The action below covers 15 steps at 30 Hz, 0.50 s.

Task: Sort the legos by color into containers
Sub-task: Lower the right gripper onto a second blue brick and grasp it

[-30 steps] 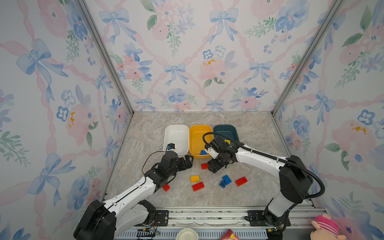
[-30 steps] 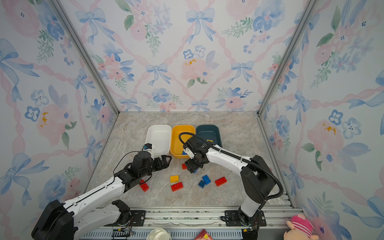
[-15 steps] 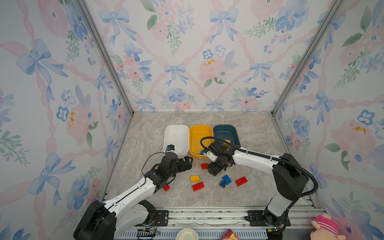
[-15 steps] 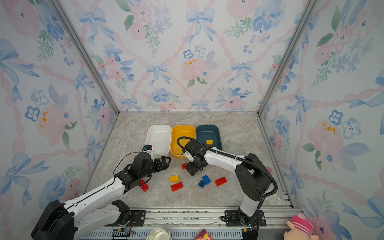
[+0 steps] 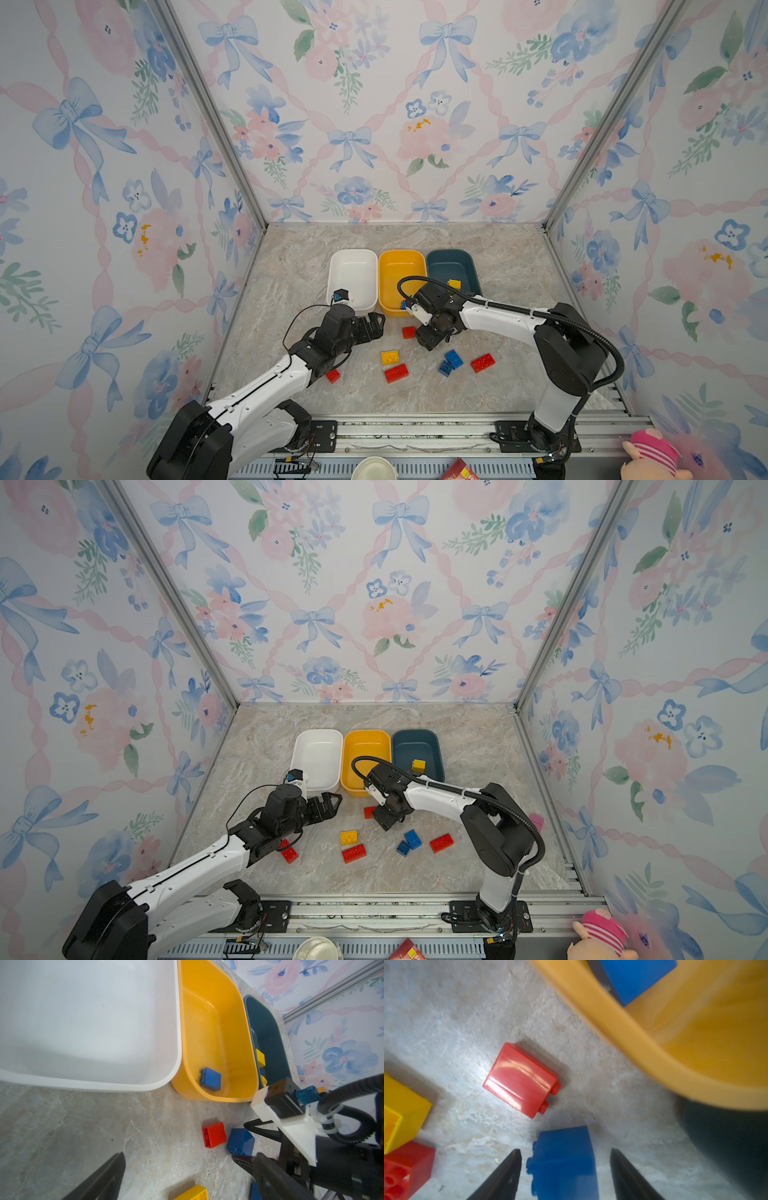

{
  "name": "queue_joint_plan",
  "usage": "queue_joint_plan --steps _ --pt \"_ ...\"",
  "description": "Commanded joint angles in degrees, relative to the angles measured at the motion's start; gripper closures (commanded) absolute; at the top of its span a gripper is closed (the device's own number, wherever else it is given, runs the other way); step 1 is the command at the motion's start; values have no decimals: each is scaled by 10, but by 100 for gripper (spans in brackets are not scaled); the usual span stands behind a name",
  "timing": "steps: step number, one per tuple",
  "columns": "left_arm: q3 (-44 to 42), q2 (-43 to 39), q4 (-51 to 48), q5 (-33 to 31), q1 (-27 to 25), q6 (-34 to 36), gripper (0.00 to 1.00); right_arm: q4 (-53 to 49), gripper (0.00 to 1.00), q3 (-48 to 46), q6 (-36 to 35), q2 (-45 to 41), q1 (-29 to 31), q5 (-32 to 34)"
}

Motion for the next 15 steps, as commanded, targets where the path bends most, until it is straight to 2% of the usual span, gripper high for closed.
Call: queue_joint_plan --steps 1,6,12,15 --pt "-11 -15 -11 -7 3 -6 2 5 38 -13 0 6 6 13" --pt "-15 -19 -11 -8 3 -8 2 8 48 -18 1 6 6 15" --pt "-18 -25 -11 -11 3 -9 2 5 64 -27 7 -8 6 12" --pt "-19 -23 -11 -10 3 -9 2 0 66 -26 16 -25 6 5"
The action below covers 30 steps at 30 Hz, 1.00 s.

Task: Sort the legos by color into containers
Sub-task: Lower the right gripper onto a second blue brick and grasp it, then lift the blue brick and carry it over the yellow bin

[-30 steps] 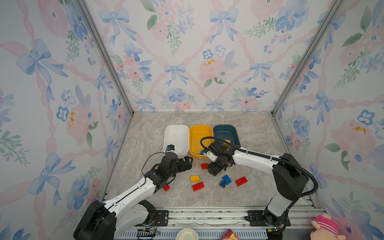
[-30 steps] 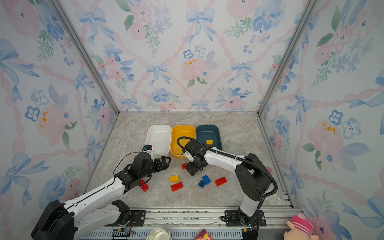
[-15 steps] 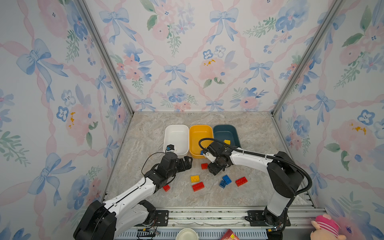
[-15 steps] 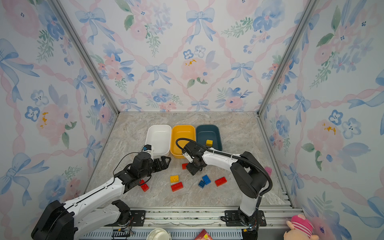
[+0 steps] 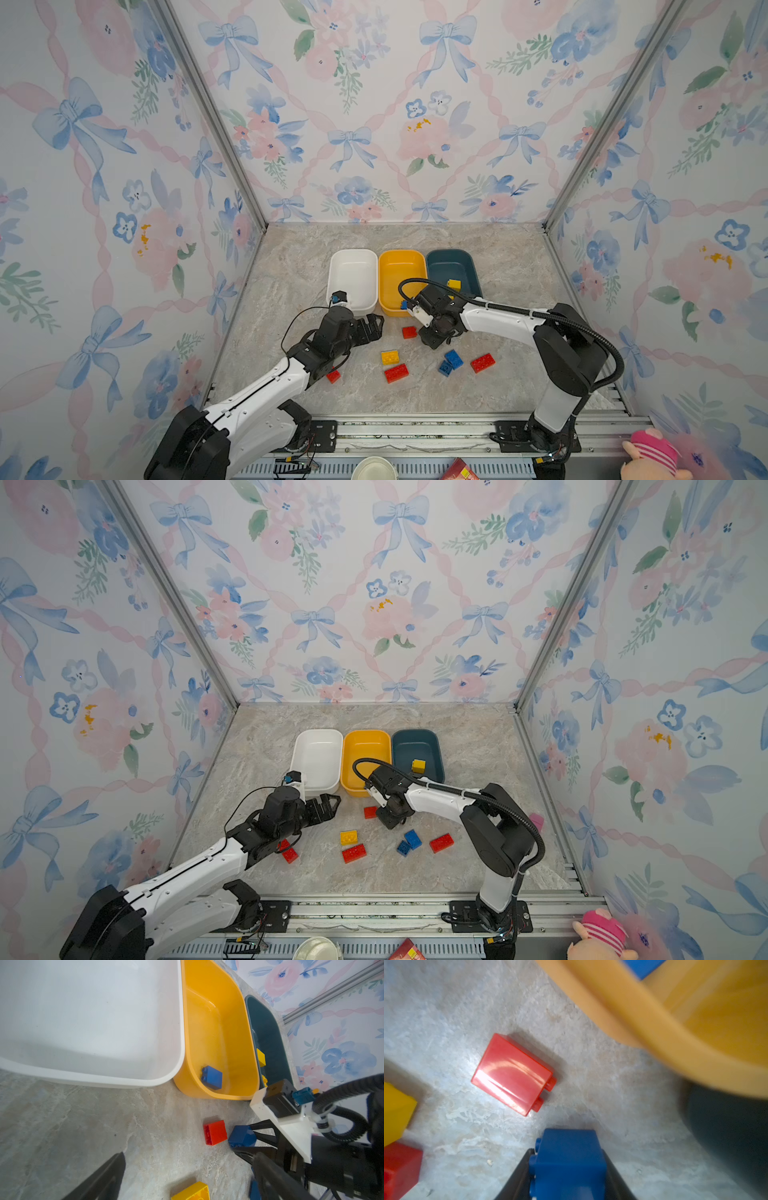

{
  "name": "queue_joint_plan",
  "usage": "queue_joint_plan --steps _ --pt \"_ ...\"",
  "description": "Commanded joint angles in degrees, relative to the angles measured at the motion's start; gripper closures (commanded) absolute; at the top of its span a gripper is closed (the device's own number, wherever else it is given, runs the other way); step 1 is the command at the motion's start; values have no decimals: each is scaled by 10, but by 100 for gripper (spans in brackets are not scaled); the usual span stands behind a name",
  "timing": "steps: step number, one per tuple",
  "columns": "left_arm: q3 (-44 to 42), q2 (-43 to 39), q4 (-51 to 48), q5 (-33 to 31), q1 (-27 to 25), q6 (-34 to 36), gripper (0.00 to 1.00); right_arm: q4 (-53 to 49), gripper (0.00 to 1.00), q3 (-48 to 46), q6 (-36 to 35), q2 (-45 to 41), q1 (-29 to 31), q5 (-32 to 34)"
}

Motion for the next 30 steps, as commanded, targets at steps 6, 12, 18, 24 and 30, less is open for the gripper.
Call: queue_joint_plan --steps 6,12,18,24,30 --pt "-6 -7 -8 -10 5 0 2 -38 67 5 36 -82 6 -14" --pt "-4 -6 -6 -9 8 3 2 -63 67 34 49 -123 3 -20" --pt "-6 -9 -7 -8 10 7 2 -64 68 74 62 -122 -12 -38" --pt "-6 -7 -7 -3 11 18 2 -55 68 119 74 -98 -26 -42" --pt "-8 -13 -8 -3 11 20 2 -42 68 157 85 -54 -39 -42"
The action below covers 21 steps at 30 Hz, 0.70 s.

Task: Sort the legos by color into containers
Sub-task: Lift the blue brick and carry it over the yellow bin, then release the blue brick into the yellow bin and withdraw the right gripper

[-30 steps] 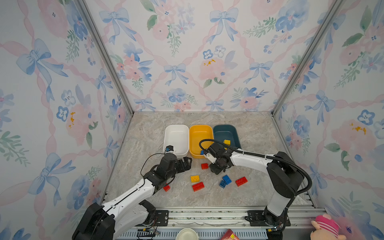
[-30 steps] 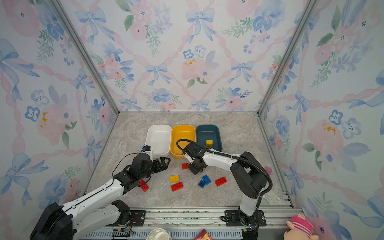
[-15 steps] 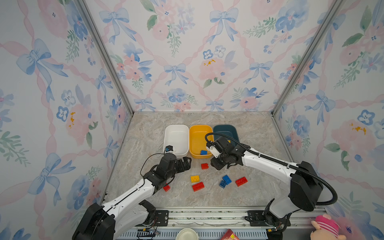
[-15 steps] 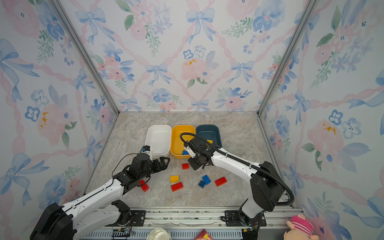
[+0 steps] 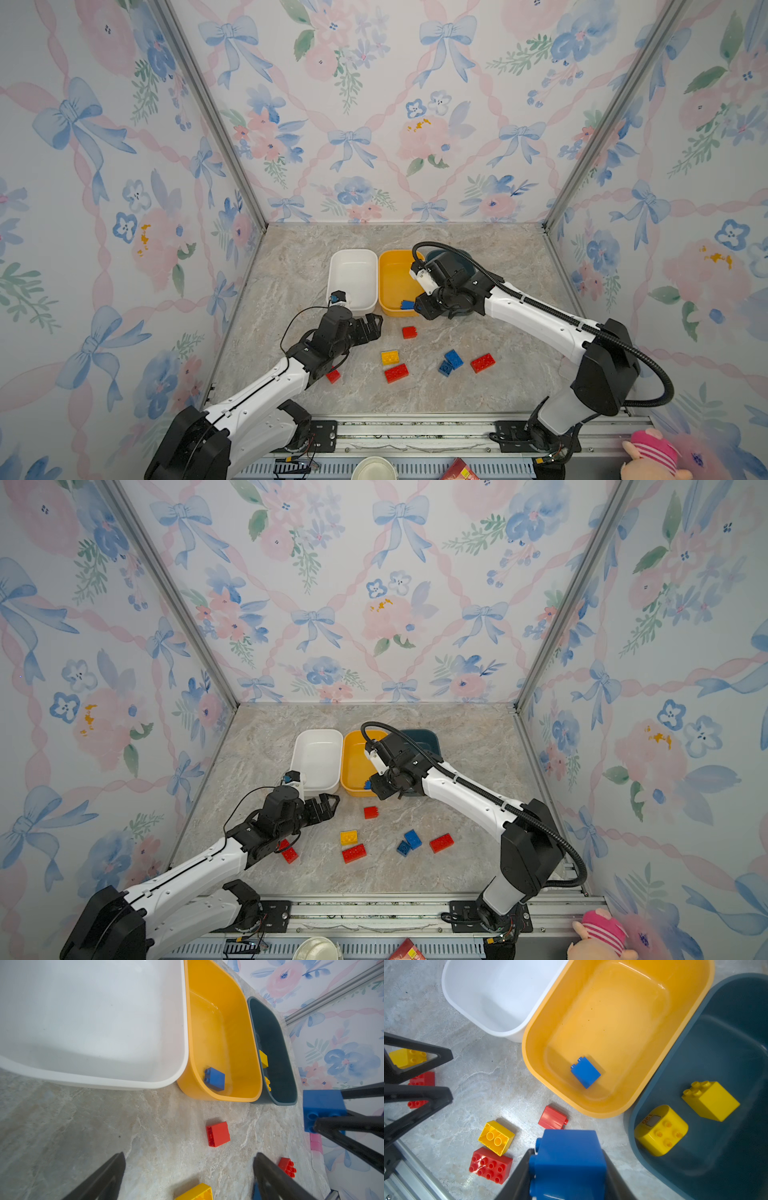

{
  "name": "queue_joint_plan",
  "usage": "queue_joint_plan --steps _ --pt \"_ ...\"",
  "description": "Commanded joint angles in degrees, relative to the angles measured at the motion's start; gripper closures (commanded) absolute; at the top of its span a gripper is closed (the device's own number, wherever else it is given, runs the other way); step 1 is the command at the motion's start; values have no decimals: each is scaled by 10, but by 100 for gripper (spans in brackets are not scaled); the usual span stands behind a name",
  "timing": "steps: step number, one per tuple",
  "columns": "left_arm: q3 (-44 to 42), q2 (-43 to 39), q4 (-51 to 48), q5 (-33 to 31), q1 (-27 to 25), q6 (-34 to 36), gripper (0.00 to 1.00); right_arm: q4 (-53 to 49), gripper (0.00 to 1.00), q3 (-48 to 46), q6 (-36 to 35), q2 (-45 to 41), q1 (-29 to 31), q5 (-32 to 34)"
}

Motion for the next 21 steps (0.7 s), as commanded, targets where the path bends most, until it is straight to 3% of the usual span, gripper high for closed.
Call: queue_joint_plan --steps 1,15,16,21 --pt "-7 -14 -7 -3 4 12 2 5 68 32 15 39 -10 -2" --pt "-10 -15 -9 0 4 11 2 23 68 153 36 214 -23 44" --pt "-9 -16 -9 0 4 11 2 20 66 160 37 223 -25 44" --pt "-6 -19 -12 -1 4 11 2 13 35 174 43 226 -28 47"
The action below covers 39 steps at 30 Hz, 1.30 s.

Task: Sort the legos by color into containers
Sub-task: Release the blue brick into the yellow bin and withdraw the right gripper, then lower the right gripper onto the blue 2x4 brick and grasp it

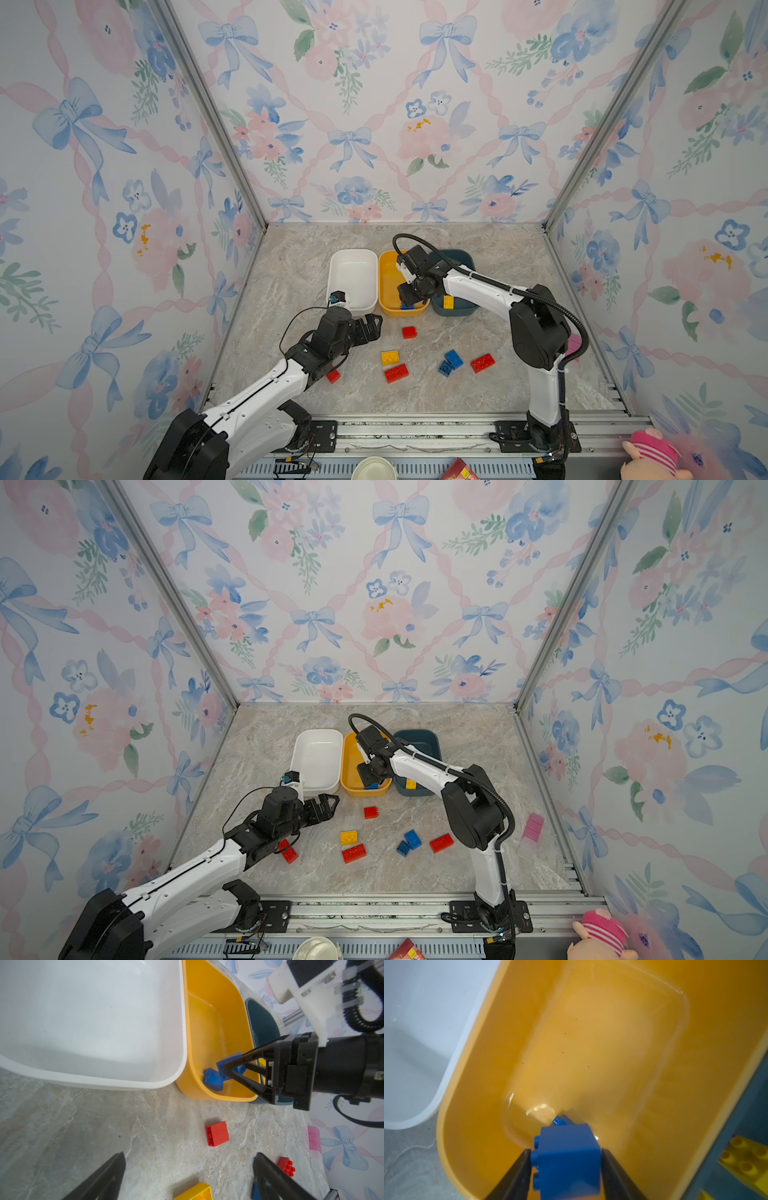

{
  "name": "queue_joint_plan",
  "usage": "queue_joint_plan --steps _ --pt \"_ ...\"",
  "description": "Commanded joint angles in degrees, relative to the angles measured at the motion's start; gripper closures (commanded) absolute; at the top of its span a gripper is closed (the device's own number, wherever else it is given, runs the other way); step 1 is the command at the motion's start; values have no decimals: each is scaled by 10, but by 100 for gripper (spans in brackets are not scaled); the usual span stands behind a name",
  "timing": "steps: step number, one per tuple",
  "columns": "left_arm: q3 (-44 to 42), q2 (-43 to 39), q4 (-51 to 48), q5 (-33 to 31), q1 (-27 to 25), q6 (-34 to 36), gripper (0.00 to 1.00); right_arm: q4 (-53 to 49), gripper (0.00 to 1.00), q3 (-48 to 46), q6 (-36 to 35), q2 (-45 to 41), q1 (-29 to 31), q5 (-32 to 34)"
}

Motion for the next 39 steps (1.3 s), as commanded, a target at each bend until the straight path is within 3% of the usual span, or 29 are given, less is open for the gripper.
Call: queue_joint_plan --steps 1,7,27,39 --pt "-2 -10 -12 0 4 11 2 -9 32 19 9 -8 -6 12" --pt "0 -11 -14 0 4 11 2 -14 26 -23 22 -59 -7 -6" --pt "8 -4 -14 0 3 15 2 -80 27 -264 35 -318 5 -15" --pt "10 2 -14 0 3 14 2 -55 33 -389 59 -339 8 6"
